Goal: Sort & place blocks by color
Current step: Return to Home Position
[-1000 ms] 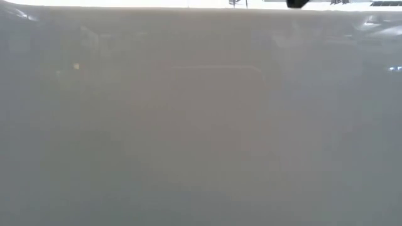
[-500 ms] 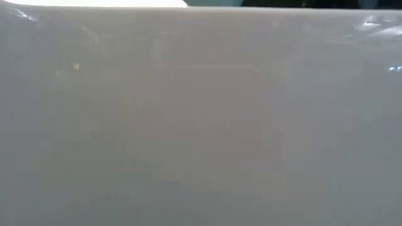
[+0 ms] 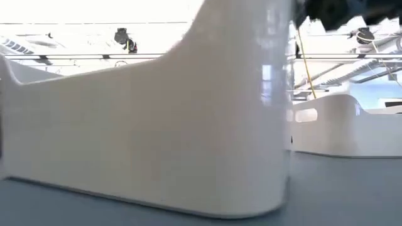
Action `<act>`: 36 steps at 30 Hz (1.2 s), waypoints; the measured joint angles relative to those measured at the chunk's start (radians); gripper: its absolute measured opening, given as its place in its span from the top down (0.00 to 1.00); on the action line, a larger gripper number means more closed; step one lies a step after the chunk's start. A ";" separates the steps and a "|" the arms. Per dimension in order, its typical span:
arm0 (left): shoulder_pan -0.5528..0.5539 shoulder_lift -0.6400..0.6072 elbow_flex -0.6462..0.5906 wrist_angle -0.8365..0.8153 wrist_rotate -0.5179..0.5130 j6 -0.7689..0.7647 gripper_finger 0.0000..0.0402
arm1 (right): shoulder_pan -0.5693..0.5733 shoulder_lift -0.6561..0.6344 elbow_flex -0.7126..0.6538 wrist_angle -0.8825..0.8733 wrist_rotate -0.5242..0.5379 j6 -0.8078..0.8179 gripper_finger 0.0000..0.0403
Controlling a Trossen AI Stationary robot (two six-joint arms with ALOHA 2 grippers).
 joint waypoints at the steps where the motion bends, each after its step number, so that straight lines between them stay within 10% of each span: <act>1: 0.000 0.000 0.000 0.000 0.000 0.004 0.41 | 0.000 -0.029 0.000 -0.040 0.000 -0.012 0.22; 19: 0.000 -0.178 0.000 -0.202 0.002 0.037 0.41 | 0.014 -0.597 -0.035 -0.709 0.004 -0.126 0.20; 36: 0.001 -0.504 0.000 -1.115 0.048 -0.477 0.41 | 0.011 -1.015 -0.632 -0.343 0.269 -0.146 0.19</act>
